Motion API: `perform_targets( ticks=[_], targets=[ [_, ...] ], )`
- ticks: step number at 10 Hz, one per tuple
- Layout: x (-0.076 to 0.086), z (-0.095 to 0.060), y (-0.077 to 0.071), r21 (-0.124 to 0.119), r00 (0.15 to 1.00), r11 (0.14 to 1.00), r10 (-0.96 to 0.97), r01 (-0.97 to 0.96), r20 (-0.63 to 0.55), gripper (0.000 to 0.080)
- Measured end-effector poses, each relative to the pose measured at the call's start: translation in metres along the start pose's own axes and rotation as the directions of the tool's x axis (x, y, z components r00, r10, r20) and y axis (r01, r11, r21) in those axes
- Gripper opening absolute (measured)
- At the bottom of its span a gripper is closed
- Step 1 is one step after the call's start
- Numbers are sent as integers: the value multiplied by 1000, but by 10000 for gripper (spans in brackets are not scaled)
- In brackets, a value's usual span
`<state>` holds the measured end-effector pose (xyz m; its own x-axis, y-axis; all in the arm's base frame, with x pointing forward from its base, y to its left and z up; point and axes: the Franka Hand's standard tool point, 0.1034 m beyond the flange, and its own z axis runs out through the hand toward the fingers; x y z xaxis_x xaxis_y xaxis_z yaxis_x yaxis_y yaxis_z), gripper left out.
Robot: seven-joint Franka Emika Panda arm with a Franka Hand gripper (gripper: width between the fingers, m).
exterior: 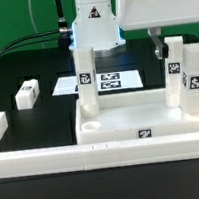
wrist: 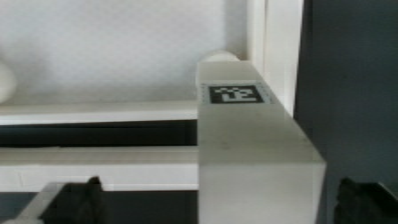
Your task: Assemble desk
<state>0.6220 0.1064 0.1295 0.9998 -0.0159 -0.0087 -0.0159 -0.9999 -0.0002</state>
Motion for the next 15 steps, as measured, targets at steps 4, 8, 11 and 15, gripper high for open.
perform_targets(
  ticks=[4,8,11,15],
  targets=[
    [-5,9,-2,0,1000,1000,-4,4,-11,377],
    [-5,9,0,0,1000,1000,23,-23,-11,288],
    [-5,9,0,3,977,977,213,-213,-10,288],
    [-8,11,4,45,762,762,647,-646,-26,288]
  ],
)
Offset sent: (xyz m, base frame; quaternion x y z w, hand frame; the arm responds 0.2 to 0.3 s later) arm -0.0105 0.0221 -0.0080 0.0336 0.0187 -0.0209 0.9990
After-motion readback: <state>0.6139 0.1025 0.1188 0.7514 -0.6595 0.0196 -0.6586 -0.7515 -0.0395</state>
